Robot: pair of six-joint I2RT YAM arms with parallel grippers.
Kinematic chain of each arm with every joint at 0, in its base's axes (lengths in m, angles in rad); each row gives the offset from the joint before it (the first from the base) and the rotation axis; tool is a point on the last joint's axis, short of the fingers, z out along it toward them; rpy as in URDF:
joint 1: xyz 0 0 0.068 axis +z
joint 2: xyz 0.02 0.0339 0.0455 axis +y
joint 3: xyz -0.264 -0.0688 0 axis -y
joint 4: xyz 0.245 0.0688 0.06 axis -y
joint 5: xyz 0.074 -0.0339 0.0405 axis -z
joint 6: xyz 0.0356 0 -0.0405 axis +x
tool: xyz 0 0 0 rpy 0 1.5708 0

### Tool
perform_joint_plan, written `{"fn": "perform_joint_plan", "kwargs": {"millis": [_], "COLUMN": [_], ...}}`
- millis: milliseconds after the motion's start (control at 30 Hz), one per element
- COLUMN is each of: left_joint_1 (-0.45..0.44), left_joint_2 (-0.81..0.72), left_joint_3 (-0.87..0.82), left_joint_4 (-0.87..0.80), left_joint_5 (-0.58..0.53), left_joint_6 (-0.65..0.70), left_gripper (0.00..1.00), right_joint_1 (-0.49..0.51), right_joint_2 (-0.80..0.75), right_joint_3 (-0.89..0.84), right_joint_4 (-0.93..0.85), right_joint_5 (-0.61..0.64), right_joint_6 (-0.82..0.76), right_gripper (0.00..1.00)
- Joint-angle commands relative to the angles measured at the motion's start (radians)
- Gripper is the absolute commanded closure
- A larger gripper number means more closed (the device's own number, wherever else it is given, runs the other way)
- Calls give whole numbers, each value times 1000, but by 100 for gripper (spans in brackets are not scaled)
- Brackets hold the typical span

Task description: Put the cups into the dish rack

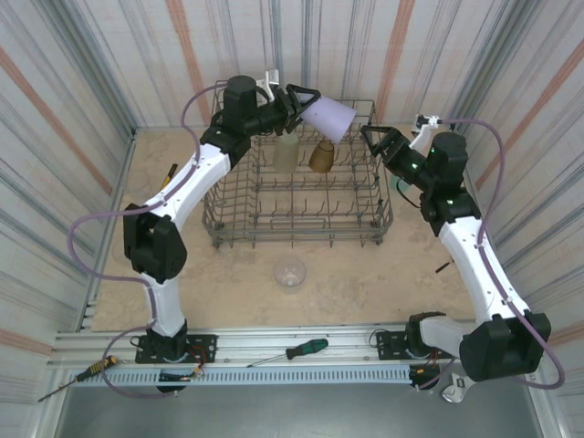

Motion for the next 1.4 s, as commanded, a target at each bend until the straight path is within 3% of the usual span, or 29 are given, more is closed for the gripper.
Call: {"fn": "perform_joint_plan", "kwargs": {"millis": [0, 367, 700, 967, 1167, 1367], "left_joint_1": [-15, -83, -169, -222, -260, -284], "left_joint_2": [48, 185, 352, 444, 469, 508], "left_joint_3": [106, 399, 636, 735, 726, 733], "left_joint_4": [-106, -345, -375, -380, -350, -320], "left_joint_5": [-34, -186, -315, -398, -503, -532], "left_joint_6": [123, 409, 646, 860, 1047, 1167], "left_gripper": [100, 100, 100, 100, 100, 100], "right_joint_1": [-63, -205, -251, -281, -285, -285], "right_joint_2": [-55, -174, -264, -303, -312, -307], "right_joint_3": [-25, -60, -174, -223, -243, -259], "right_joint_4": [-109, -342, -351, -322, -311, -281], "right_joint_5": [11, 51, 77, 69, 59, 17], "right_joint_6": [-48, -224, -290, -304, -312, -321], "right_gripper": [1, 1, 1, 1, 1, 1]}}
